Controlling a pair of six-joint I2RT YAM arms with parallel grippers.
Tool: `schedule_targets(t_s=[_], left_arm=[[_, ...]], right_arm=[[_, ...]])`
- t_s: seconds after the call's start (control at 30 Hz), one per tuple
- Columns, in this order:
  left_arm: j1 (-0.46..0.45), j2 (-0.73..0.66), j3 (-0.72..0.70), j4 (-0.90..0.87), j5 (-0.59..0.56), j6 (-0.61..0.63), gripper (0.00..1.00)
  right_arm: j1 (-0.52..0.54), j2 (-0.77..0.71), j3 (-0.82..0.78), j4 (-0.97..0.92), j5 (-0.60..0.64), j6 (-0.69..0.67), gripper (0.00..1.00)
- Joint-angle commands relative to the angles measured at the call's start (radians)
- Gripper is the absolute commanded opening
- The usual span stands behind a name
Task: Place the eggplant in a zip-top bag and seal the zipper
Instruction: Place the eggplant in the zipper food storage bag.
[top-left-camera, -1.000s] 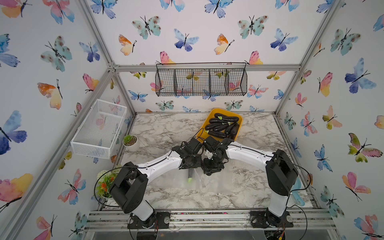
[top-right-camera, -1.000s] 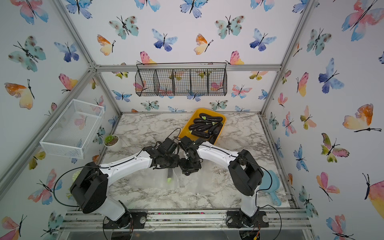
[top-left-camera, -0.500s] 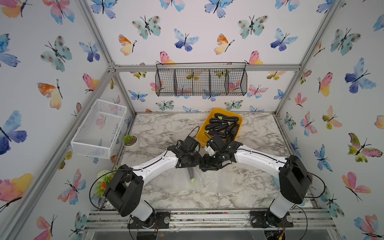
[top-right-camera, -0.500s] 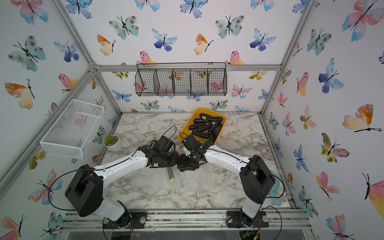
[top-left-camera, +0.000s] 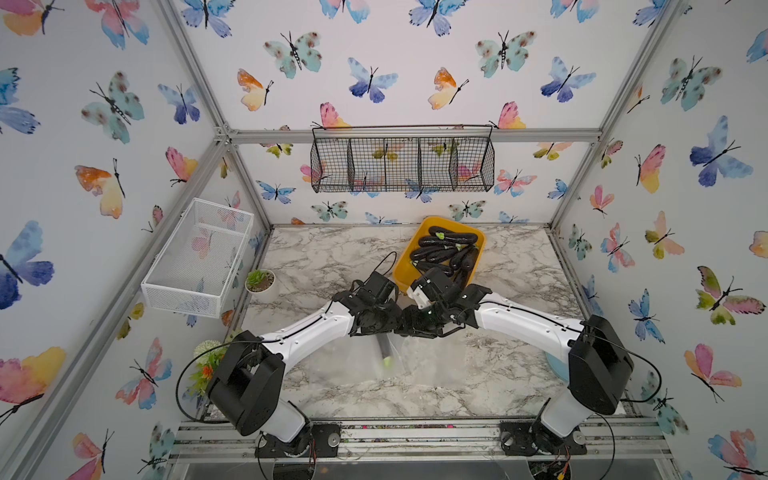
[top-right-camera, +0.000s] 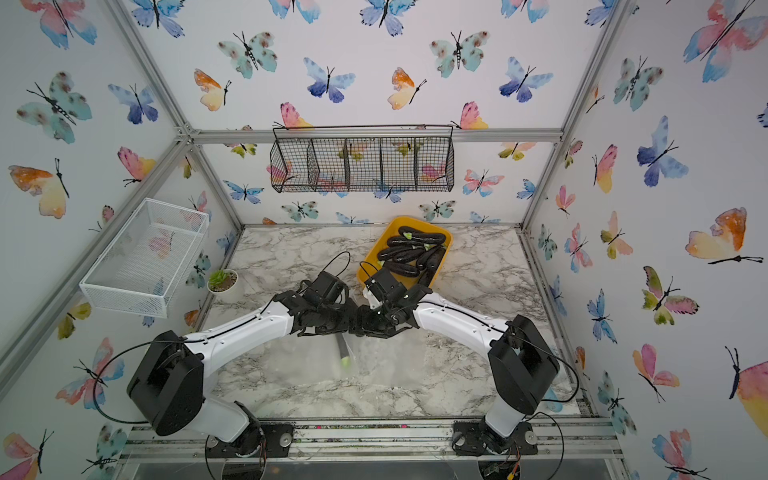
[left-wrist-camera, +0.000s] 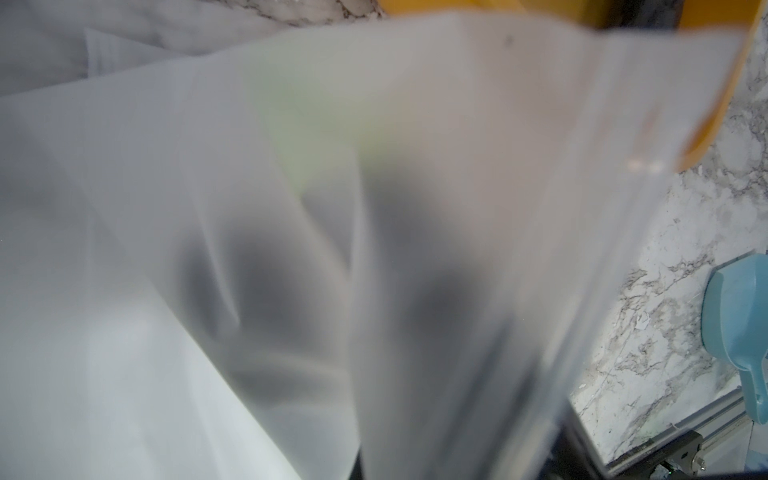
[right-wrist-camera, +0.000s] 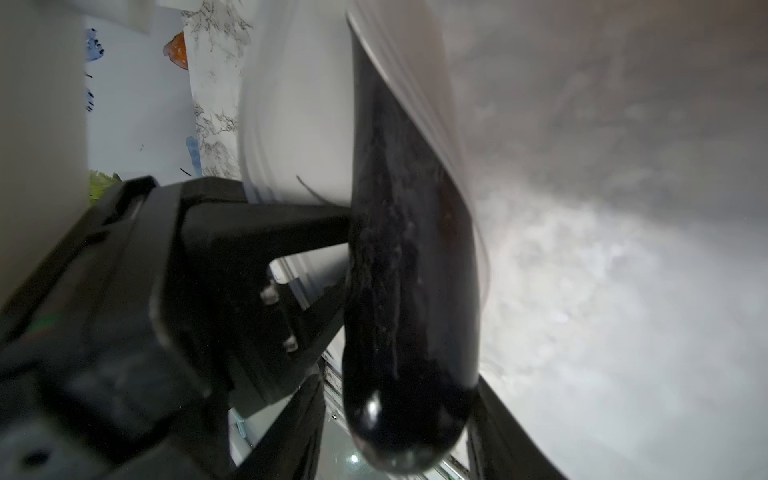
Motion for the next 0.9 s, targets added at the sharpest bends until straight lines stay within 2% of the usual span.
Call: schedule_targets(t_s=[0.0,0.1,0.17,0.23,0.53,0.73,0.87], left_arm=[[0.013,-0.039,-0.012,-0.012,0.007,0.013,0.02],[0.014,-0.039,-0.018,-0.014,0.004,0.011,0.01],[0.014,-0.039,-0.021,-0.017,0.004,0.008,0.0],[0.015,-0.042,-0.024,-0.012,0.006,0.003,0.0],[0.014,-0.04,0.007,-0.03,0.016,0.006,0.0],[0.008,-0.043,0.026,-0.056,0.036,0.02,0.0],[0.002,-0.049,0.029,-0.079,0.039,0.039,0.0]], right_arm=[[0.006,-0.051,-0.015,0.026,0.033,-0.058,0.59],[0.006,-0.073,-0.006,0.004,0.091,-0.093,0.59],[0.006,-0.112,-0.055,0.06,0.131,-0.093,0.52],[0.006,-0.128,-0.117,0.164,0.1,-0.08,0.47],[0.008,-0.023,-0.143,0.285,0.021,-0.081,0.34],[0.015,-0.017,-0.192,0.393,0.039,-0.007,0.31],[0.015,-0.025,-0.206,0.467,0.033,0.035,0.34]])
